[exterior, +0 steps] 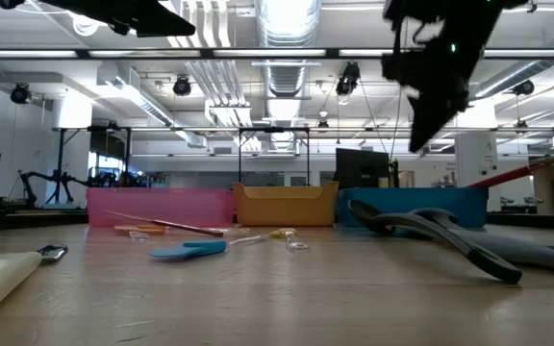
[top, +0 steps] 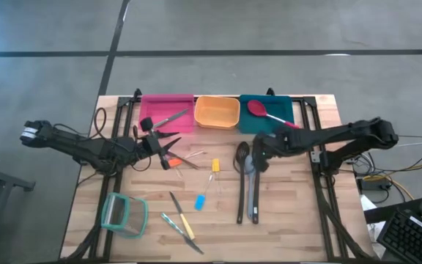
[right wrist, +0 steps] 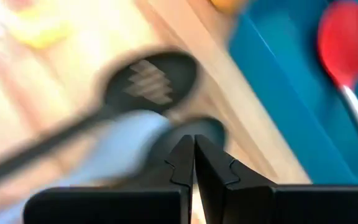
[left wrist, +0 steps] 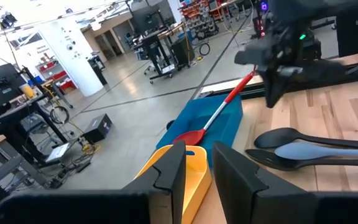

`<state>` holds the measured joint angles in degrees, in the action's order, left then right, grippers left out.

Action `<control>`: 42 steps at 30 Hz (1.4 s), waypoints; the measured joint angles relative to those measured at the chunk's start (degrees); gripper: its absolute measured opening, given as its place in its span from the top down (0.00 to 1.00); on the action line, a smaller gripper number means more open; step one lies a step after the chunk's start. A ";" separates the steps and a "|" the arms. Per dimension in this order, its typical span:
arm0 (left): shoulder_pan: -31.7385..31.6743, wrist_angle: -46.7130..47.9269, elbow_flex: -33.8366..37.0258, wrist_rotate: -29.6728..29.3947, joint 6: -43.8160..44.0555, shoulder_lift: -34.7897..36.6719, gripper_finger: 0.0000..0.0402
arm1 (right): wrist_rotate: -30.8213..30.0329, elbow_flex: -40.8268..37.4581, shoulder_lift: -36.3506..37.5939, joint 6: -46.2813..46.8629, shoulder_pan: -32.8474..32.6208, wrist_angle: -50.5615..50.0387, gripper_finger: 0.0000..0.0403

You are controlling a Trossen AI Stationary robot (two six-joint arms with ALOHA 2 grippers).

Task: Pick & Place Kitchen Items
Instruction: Put the yellow spatula into the yellow bin

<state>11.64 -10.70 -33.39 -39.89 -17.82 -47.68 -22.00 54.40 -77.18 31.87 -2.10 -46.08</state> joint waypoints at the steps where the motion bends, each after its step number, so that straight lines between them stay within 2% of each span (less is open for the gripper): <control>1: 0.00 0.02 0.00 0.02 0.00 0.00 0.79 | -0.04 1.09 -0.15 0.48 -1.19 1.28 0.98; 10: 0.00 0.40 0.00 0.02 0.81 0.02 0.79 | 0.04 8.03 -1.42 0.28 -6.39 16.85 0.98; 18: 0.04 1.60 0.00 -0.01 0.52 0.02 0.79 | 7.72 16.35 -7.76 -5.00 -6.41 16.35 0.95; 24: 0.04 1.60 0.00 -0.01 0.50 0.02 0.79 | 8.43 23.48 -15.72 -5.51 -5.69 8.02 0.82; 33: 0.04 1.80 0.00 -0.01 0.48 0.02 0.79 | 8.55 29.76 -26.81 -4.81 -3.61 2.75 0.56; 36: 0.03 1.92 0.00 -0.01 0.46 0.02 0.79 | 8.79 30.48 -29.66 -1.80 -2.46 2.59 0.48; 42: 0.02 2.24 0.00 -0.01 0.44 0.02 0.79 | 13.42 30.18 -32.72 5.79 -0.08 2.77 0.34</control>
<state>11.66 -8.46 -33.39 -39.90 -17.39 -47.66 -8.58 84.58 -109.90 37.66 -2.18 -43.31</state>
